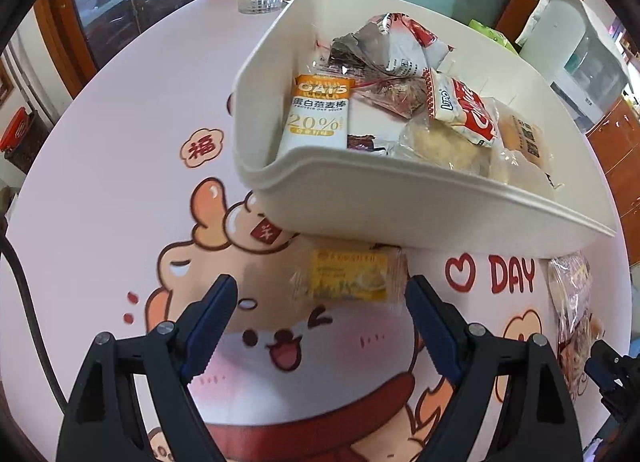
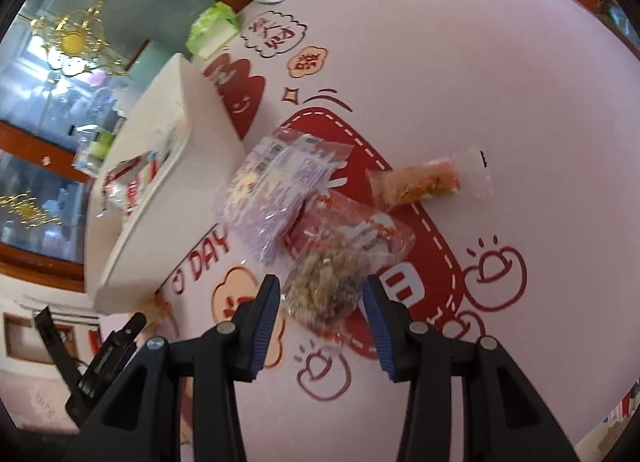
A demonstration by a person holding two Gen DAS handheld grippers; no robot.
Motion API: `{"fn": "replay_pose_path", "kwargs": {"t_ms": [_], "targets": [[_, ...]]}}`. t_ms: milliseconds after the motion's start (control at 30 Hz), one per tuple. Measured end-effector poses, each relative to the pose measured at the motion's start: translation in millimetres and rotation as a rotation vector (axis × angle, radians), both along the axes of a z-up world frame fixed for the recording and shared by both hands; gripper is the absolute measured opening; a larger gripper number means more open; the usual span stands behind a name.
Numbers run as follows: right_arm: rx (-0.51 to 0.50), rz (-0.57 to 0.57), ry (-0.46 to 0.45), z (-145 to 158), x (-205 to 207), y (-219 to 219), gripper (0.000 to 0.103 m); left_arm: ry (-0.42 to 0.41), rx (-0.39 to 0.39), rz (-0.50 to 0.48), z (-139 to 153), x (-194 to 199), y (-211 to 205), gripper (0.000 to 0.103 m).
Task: Organize snacks
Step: 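Move the left tool to the yellow cake packet while the right tool approaches the clear nut bag, then grasp the yellow cake packet with the left tool while the right tool grasps the clear nut bag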
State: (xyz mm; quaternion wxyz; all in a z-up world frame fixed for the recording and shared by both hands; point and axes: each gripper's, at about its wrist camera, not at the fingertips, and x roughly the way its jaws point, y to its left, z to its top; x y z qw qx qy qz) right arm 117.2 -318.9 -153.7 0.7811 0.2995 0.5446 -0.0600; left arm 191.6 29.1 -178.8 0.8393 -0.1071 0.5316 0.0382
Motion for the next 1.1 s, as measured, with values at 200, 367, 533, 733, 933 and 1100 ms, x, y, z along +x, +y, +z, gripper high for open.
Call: {"fn": "replay_pose_path", "kwargs": {"t_ms": [200,367,533,733,933,1100], "targets": [[-0.090,-0.004,0.026,-6.6,12.9,9.0,0.045,0.007,0.016,-0.017,-7.5,16.2,-7.6,0.085],[-0.162,0.010,0.030,-6.4,16.7,14.4,0.045,0.025,0.027,-0.026,-15.0,26.1,-10.2,0.085],[-0.225,0.043,0.043,-4.8,19.6,23.0,0.045,0.035,0.076,-0.050,-19.6,27.5,-14.3,0.085],[-0.311,0.073,0.062,-2.9,14.6,34.1,0.045,0.052,0.104,-0.073,-22.0,33.5,-21.0,0.085],[-0.379,0.105,0.060,-2.0,11.0,42.6,0.045,0.040,0.106,-0.084,-25.5,28.1,-13.3,0.085],[-0.342,0.075,0.047,-0.3,2.4,35.9,0.045,0.002,0.115,-0.116,-21.2,12.8,-6.6,0.061]]}}
